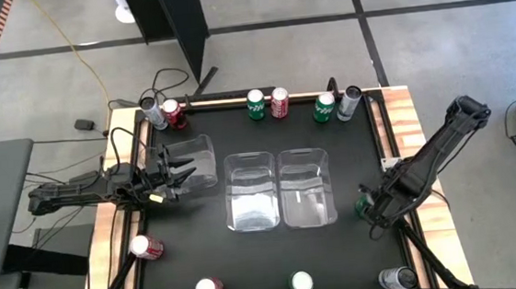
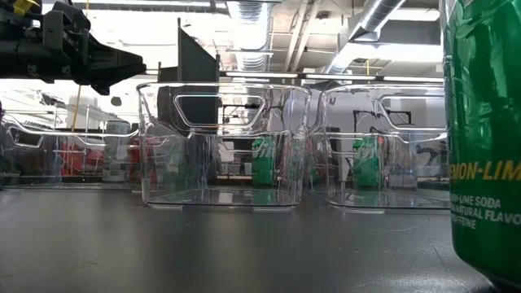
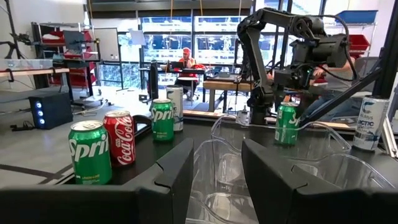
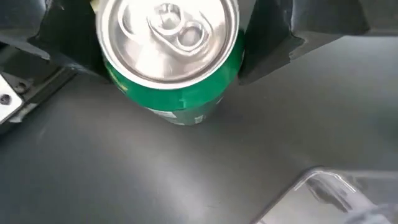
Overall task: Sort soda cans
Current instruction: Put the middle right green soda can into the right transparent bin
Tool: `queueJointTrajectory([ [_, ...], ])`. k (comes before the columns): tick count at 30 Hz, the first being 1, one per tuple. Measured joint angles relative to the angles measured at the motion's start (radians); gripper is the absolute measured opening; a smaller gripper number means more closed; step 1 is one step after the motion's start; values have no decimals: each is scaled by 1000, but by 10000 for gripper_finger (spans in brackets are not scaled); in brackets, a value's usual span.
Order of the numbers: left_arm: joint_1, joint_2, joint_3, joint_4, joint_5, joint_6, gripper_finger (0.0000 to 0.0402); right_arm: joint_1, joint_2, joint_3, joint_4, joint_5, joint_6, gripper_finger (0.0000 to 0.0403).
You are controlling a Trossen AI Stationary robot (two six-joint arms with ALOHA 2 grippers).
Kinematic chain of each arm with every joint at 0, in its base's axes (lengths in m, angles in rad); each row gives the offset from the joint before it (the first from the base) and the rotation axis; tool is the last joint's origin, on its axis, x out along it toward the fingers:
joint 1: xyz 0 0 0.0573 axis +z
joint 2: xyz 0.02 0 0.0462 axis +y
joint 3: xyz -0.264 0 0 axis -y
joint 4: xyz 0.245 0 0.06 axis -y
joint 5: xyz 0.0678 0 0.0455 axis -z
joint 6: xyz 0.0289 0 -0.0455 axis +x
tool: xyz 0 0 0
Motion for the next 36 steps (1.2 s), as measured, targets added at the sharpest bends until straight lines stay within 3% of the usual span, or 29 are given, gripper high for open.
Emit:
queueJointTrajectory([
  [18, 0, 0, 0, -11, 0, 0, 132, 0, 5, -75, 92, -18, -6, 331],
  [36, 0, 0, 0, -19, 0, 0, 132, -39, -6, -34, 47, -51, -50, 303],
])
